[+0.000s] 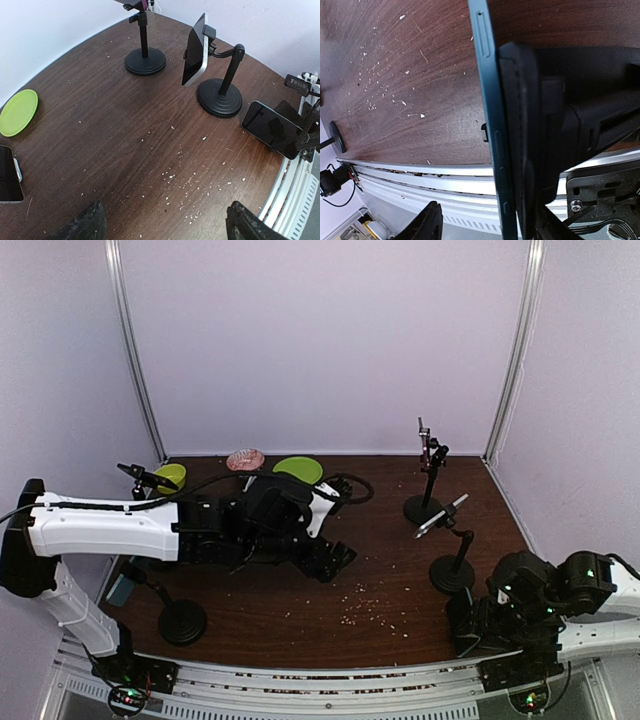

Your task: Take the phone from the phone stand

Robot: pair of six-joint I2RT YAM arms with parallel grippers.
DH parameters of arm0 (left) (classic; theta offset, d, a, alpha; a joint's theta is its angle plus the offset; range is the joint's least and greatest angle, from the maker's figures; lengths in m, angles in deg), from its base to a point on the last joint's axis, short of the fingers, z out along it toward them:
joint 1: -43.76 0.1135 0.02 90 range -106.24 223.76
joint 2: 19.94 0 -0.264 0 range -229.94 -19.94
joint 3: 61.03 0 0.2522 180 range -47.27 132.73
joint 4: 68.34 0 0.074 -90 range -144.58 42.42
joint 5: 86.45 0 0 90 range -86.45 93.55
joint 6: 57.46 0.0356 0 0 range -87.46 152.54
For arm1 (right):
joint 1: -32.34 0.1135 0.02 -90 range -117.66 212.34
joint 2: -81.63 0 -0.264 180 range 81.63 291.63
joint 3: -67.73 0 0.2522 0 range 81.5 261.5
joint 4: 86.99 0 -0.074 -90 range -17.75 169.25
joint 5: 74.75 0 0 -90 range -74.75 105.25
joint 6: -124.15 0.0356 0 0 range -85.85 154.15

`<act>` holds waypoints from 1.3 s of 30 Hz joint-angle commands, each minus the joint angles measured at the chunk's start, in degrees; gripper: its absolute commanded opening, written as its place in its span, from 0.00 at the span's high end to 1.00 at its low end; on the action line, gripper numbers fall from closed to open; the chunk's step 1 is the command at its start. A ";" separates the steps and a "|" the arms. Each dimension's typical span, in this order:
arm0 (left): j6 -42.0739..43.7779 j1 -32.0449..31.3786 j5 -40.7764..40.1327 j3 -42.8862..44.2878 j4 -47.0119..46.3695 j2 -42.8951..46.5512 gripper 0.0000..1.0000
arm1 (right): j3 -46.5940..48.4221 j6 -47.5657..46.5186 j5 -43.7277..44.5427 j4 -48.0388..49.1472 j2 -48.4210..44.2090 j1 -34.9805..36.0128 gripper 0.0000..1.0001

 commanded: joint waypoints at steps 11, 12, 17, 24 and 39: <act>-1.19 0.19 -1.88 -1.70 -4.10 2.33 0.15 | -1.88 1.88 2.58 -0.43 -1.67 0.63 0.75; -1.18 0.19 -1.95 -1.71 -4.25 2.37 0.15 | -1.62 1.70 2.46 -0.51 -1.67 0.68 0.79; -0.84 0.19 -1.85 -1.71 -4.19 2.38 0.15 | -0.07 0.61 1.41 -1.54 -1.55 0.70 0.93; -0.43 0.19 -2.55 -1.74 -3.63 3.32 0.15 | 3.89 -2.06 -0.94 -6.18 -0.89 0.68 1.00; -0.58 0.19 -1.70 0.29 -1.72 3.94 0.15 | 9.79 -9.43 -11.00 3.53 1.78 0.66 1.00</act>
